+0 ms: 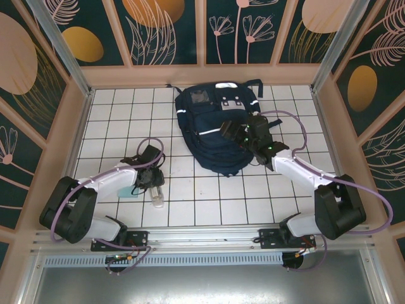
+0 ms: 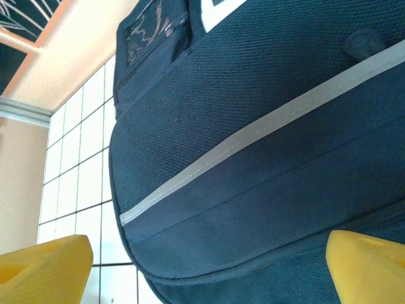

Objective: Pack books, pencil case, and school supplies into a backpack

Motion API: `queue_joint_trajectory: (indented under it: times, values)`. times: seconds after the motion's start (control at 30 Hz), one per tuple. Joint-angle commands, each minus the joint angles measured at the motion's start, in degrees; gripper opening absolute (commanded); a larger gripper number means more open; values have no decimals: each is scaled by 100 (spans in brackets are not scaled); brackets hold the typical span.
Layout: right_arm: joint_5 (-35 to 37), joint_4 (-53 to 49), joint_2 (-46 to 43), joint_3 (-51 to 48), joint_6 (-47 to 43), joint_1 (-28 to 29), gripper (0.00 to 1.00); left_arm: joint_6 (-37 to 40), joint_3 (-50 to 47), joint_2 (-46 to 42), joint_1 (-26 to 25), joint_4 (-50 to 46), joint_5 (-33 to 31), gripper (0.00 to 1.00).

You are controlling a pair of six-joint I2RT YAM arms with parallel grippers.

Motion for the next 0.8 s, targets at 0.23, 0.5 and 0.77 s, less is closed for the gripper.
queue_joint_trajectory:
  times: [0.23,0.5,0.77]
  values:
    - [-1093,522,271,176,-1142,576,86,-594,1161,180,-78,1278,829,39]
    - [-1943,833,371,3,-1980,1131,82,-880,1824,464,-73,1941,927,40]
    - [-2007,1452,827,53,-1931,1310,81,-1457,1703,595,-78,2767,1549,39]
